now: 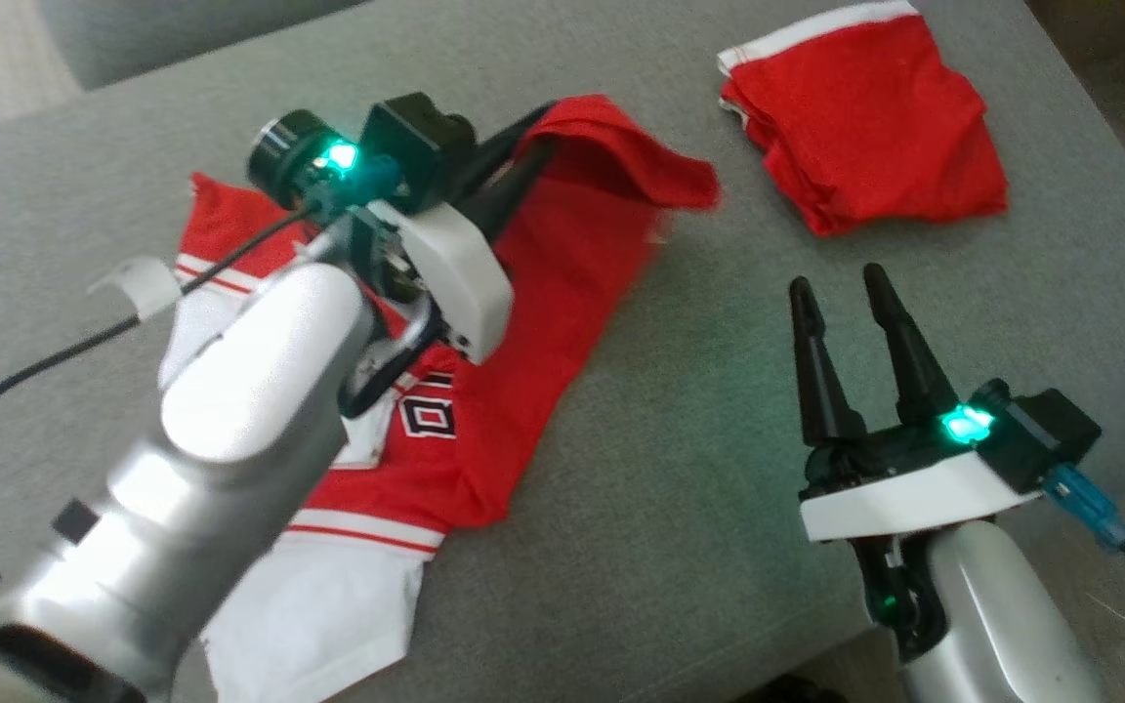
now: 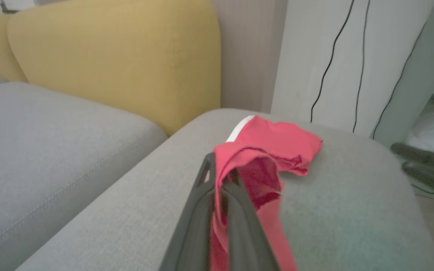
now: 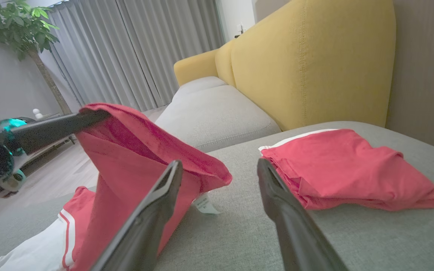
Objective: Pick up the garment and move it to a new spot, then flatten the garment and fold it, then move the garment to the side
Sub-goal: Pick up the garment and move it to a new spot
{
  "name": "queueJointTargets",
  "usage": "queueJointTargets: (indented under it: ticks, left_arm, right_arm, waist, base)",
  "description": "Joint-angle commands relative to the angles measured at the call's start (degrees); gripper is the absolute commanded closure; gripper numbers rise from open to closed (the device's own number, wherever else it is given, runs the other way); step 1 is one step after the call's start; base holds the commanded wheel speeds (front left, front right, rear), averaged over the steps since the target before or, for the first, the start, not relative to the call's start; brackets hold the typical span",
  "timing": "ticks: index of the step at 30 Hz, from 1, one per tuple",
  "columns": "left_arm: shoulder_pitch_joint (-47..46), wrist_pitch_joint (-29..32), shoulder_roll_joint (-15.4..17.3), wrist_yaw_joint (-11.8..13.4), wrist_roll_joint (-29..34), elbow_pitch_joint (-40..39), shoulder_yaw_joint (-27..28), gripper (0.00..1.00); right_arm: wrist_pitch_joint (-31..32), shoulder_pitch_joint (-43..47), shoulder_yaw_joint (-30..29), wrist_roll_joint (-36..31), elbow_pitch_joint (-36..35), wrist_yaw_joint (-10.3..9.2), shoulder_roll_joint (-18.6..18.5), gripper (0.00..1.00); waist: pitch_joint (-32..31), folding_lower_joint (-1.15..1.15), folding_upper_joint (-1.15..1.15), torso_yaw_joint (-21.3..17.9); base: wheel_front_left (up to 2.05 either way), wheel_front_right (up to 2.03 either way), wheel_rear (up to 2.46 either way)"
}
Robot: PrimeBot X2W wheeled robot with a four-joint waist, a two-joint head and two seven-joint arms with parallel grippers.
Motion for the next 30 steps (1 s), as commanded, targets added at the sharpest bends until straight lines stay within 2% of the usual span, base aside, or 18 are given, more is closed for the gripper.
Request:
queueJointTargets:
  ticks: [1,5,7,14,22,28,30]
  left_arm:
    - [-4.10,-0.55,1.35,-0.30,-0.35,-0.30,1.45,1.00]
    - [-6.87,-1.71,2.27,-0.31,-0.35,8.56,-0.97,1.00]
    - [-8.05,-1.80,2.46,-0.22,-0.03,13.27,-1.29,0.00]
    - [-10.47,-7.09,1.01,0.41,0.02,21.66,-0.15,0.00]
    - [-9.66,-14.80,-0.34,1.37,-1.68,22.09,2.02,0.00]
    - [-4.09,-20.55,0.35,3.96,-4.01,18.40,4.82,0.00]
    - [1.53,-22.56,1.24,7.37,-5.43,15.33,6.99,0.00]
  right_arm:
    - [-0.61,-1.50,1.63,0.36,-2.14,-0.05,-0.20,0.00]
    - [-0.61,-2.04,2.85,1.11,-2.16,-0.05,-0.20,0.00]
    - [-0.61,-2.17,3.06,1.45,-2.16,-0.05,-0.20,0.00]
    - [-0.61,-1.75,2.69,1.55,-1.61,-0.05,-0.20,0.00]
    - [-0.61,-1.60,0.82,-0.80,-0.86,-0.05,-0.20,0.00]
    - [-0.61,-0.61,-1.92,-2.59,-0.19,-0.05,-0.20,0.00]
    - [-0.61,0.15,-3.89,-3.81,0.11,-0.05,-0.20,0.00]
  waist:
    - [1.10,-0.01,0.00,-1.14]
    - [2.04,-0.01,0.00,-2.34]
    - [2.31,-0.01,0.00,-2.55]
    - [1.82,-0.01,0.00,-0.56]
    - [-0.67,-0.01,0.00,5.27]
    - [-3.17,-0.01,0.00,10.16]
    - [-4.69,-0.01,0.00,13.42]
  base:
    - [0.00,0.00,0.00]
    - [0.00,0.00,0.00]
    - [0.00,0.00,0.00]
    - [0.00,0.00,0.00]
    - [0.00,0.00,0.00]
    - [0.00,0.00,0.00]
    - [0.00,0.00,0.00]
